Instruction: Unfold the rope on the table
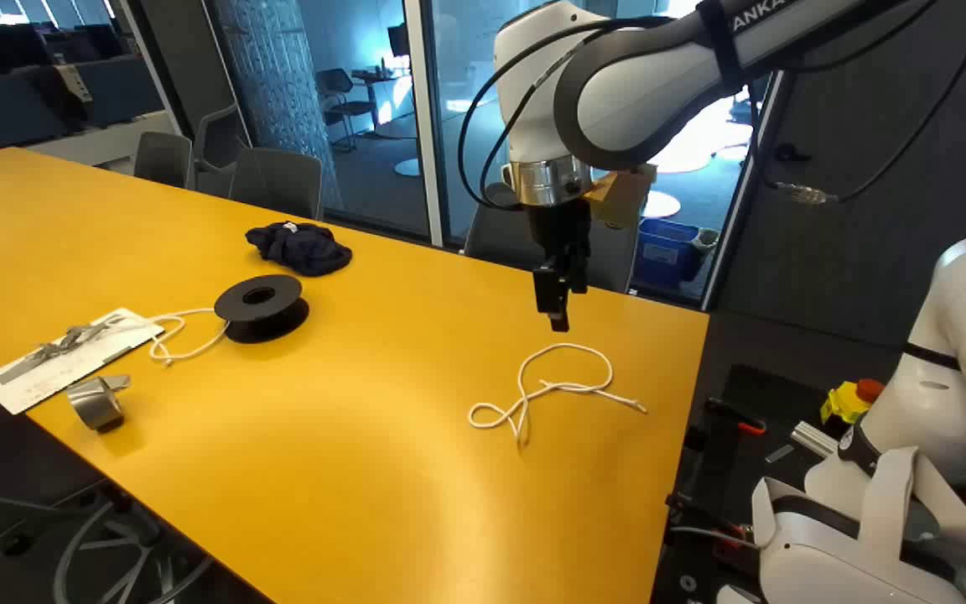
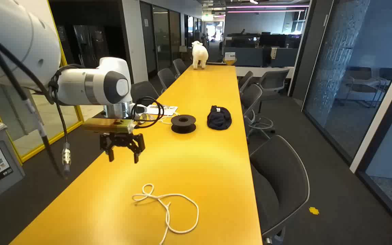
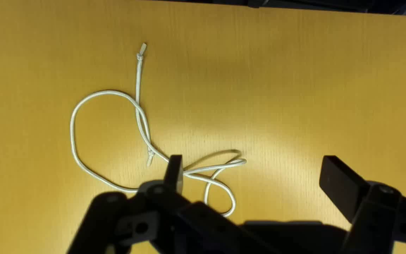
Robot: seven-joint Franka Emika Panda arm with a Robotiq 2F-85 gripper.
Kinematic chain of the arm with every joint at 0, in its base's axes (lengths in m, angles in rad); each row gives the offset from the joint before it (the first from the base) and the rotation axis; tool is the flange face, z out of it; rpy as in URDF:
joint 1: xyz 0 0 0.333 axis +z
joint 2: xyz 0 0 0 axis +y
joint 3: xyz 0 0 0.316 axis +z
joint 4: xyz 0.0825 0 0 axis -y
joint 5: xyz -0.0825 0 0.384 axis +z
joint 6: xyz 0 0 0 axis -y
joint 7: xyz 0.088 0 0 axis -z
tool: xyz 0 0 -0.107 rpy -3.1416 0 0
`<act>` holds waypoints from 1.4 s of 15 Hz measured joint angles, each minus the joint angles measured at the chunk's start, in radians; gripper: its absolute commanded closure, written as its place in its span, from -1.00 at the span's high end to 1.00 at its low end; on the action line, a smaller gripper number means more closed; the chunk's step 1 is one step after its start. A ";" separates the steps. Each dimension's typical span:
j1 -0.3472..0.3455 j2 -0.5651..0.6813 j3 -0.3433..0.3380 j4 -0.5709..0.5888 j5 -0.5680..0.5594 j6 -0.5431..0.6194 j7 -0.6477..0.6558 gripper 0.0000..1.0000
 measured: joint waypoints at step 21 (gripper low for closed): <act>-0.114 -0.028 -0.203 -0.277 0.000 0.502 -0.079 1.00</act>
